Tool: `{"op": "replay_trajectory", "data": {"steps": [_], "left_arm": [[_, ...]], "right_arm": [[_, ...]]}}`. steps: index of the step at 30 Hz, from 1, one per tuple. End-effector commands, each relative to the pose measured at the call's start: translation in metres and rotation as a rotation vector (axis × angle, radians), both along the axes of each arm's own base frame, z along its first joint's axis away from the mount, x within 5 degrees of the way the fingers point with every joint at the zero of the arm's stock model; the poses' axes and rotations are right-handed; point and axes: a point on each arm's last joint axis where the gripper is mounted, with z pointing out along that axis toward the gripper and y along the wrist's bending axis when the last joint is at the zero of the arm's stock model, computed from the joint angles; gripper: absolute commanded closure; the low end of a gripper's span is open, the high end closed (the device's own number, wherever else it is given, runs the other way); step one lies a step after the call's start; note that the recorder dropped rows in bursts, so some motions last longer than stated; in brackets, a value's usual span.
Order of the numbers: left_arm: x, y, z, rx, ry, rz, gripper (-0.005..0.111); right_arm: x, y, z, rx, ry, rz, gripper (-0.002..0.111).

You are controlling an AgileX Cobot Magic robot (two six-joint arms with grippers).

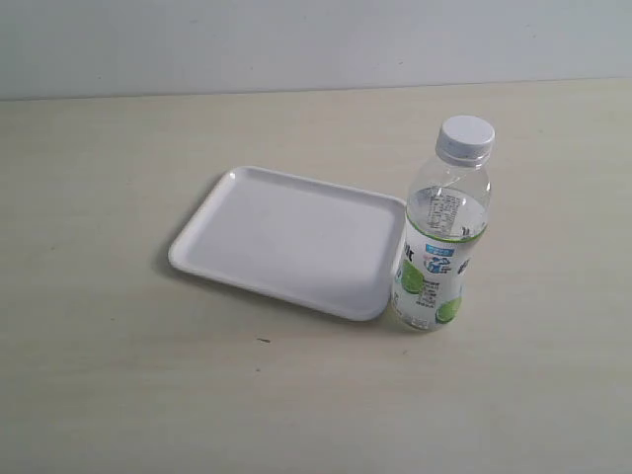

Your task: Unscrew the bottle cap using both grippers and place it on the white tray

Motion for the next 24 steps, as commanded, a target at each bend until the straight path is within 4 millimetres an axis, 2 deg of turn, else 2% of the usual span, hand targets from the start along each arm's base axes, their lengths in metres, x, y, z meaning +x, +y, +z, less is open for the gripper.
{"op": "replay_trajectory", "data": {"steps": [1, 7, 11, 12, 14, 15, 18, 22, 24], "left_arm": [[0.000, 0.000, 0.001, -0.013, -0.015, -0.008, 0.107], [0.000, -0.001, 0.001, -0.013, -0.015, -0.010, 0.107], [-0.001, -0.002, 0.001, -0.013, -0.015, -0.029, 0.107], [-0.001, -0.002, 0.001, -0.013, -0.015, -0.031, 0.107], [-0.001, -0.002, 0.001, -0.013, -0.015, -0.031, 0.107], [-0.001, -0.002, 0.001, -0.013, -0.015, -0.031, 0.107], [-0.001, -0.002, 0.001, -0.013, -0.015, -0.031, 0.107], [-0.001, -0.002, 0.001, -0.013, -0.015, -0.031, 0.107], [-0.001, -0.002, 0.001, -0.013, -0.015, -0.031, 0.107]], "right_arm": [[0.000, 0.000, -0.001, -0.006, -0.005, -0.003, 0.108], [-0.001, 0.001, 0.011, -0.022, -0.141, 0.007, 0.108], [-0.001, 0.001, 0.012, -0.022, -0.144, 0.007, 0.108], [-0.002, 0.001, 0.013, 0.037, -0.162, 0.012, 0.108], [-0.002, -0.001, 0.014, 0.460, -0.232, 0.043, 0.108], [-0.002, -0.001, 0.014, 0.533, -0.238, 0.046, 0.108], [-0.002, -0.001, 0.014, 0.561, -0.237, 0.047, 0.108], [-0.004, -0.002, 0.021, 0.552, -0.323, 0.057, 0.108], [-0.004, -0.001, 0.021, 0.406, -0.305, 0.055, 0.108]]}}
